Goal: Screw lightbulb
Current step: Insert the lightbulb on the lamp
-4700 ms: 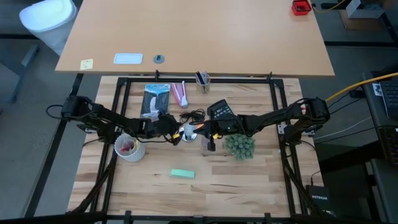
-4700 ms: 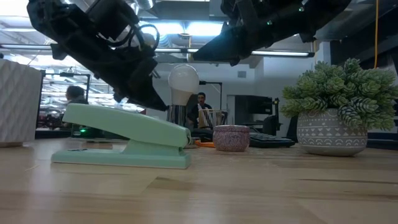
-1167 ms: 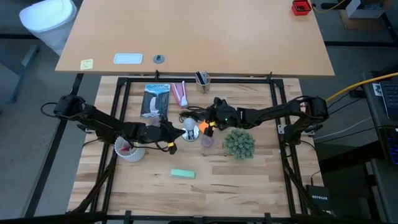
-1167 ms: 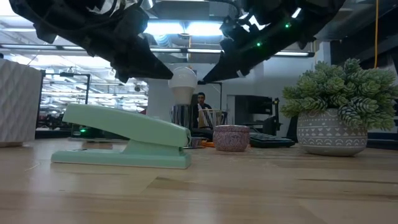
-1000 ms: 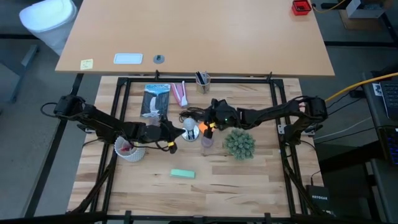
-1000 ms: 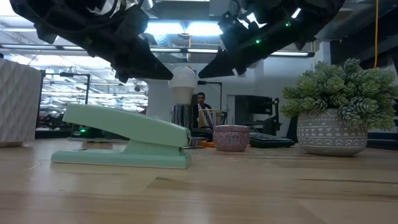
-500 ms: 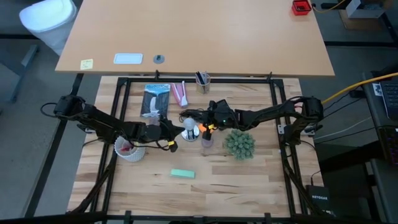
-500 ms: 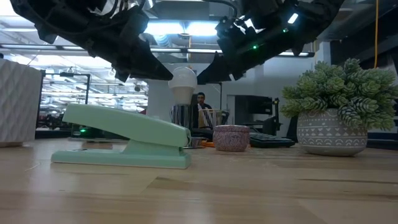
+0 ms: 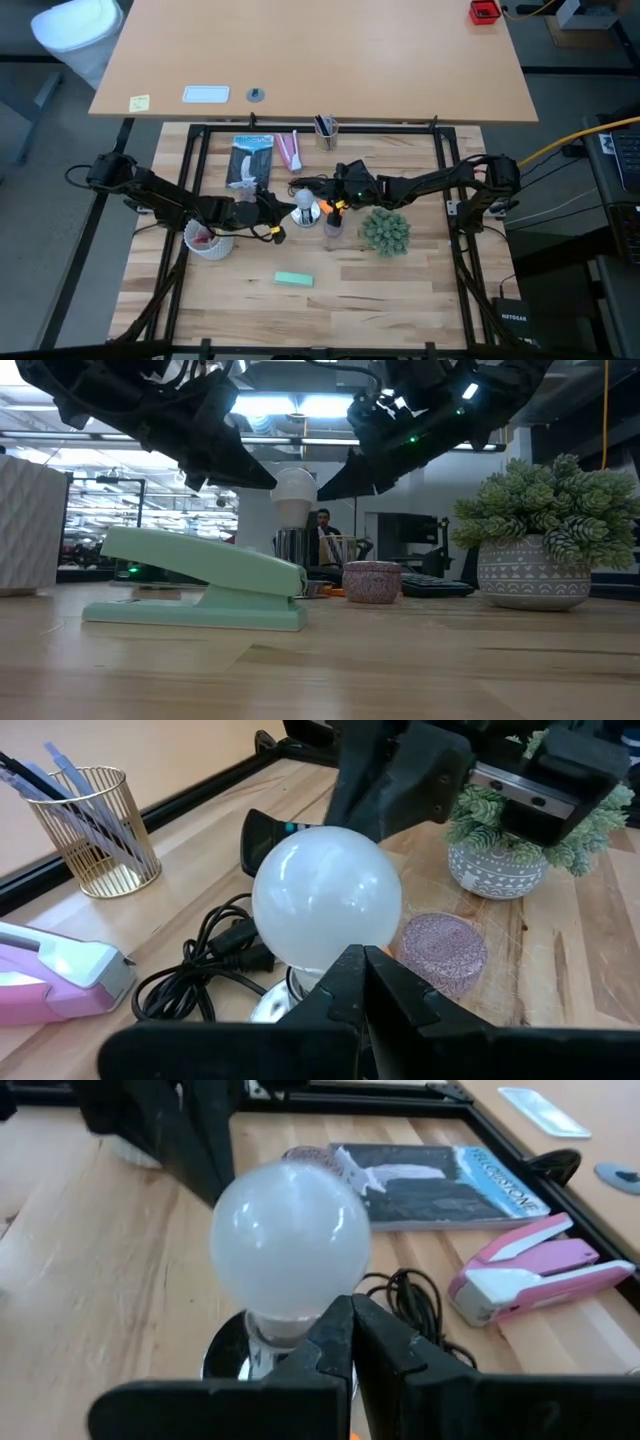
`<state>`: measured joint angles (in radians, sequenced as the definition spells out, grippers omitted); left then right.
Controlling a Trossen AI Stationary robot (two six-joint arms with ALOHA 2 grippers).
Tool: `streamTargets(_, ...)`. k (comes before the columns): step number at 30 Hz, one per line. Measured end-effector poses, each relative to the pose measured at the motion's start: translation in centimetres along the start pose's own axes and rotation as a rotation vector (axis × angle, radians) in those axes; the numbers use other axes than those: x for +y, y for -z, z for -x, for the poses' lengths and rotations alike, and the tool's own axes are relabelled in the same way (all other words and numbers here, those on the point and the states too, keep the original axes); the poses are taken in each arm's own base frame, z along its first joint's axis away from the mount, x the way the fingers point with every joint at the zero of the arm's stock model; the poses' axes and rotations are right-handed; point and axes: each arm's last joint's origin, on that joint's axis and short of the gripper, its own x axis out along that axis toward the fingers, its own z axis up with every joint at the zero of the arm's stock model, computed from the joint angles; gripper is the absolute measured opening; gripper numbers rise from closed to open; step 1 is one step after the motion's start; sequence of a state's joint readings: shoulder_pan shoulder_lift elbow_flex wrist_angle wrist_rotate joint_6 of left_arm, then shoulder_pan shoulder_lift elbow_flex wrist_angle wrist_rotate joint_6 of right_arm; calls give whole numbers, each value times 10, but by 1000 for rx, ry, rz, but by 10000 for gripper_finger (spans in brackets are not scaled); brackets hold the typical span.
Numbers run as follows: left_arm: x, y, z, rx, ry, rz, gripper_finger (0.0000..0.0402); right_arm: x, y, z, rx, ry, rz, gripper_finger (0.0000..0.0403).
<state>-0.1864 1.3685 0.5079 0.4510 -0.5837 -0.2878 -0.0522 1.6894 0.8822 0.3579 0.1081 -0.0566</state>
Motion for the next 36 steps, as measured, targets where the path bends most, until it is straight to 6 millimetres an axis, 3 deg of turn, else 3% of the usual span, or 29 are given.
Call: streamTargets(36,4,4,0,11,-99,17,0,13,-1,1,-7,-130,6,12)
